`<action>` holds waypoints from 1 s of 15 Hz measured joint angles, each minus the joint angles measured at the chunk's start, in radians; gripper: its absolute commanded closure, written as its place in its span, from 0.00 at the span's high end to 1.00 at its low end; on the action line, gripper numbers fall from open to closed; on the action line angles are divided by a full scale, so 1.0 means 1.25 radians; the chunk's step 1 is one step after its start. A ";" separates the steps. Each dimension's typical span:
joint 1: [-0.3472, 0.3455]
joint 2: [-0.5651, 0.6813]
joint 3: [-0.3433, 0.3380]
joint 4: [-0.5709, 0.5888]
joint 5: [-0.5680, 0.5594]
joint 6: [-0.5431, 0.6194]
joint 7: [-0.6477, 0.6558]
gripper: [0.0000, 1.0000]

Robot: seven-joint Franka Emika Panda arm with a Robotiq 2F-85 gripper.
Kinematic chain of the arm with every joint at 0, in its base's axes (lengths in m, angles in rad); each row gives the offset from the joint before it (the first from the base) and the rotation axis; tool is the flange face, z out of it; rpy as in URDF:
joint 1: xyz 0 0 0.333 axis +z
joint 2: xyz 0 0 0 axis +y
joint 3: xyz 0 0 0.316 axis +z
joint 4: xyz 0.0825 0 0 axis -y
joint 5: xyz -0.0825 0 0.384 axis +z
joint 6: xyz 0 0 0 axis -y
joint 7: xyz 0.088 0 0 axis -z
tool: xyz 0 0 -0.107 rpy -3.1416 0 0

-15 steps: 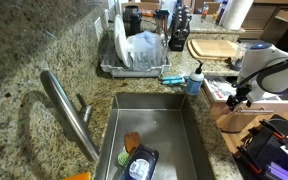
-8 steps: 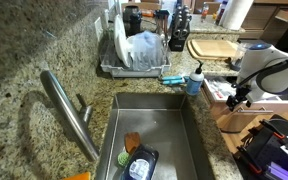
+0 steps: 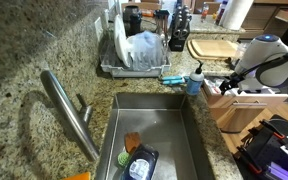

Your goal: Close the drawer

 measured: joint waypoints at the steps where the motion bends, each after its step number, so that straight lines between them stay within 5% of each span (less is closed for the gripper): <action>1: 0.000 0.005 -0.009 0.010 0.001 0.016 0.001 1.00; 10: 0.023 0.013 -0.039 0.020 -0.019 0.024 0.018 1.00; 15: 0.081 0.060 -0.150 0.079 -0.193 0.119 0.227 1.00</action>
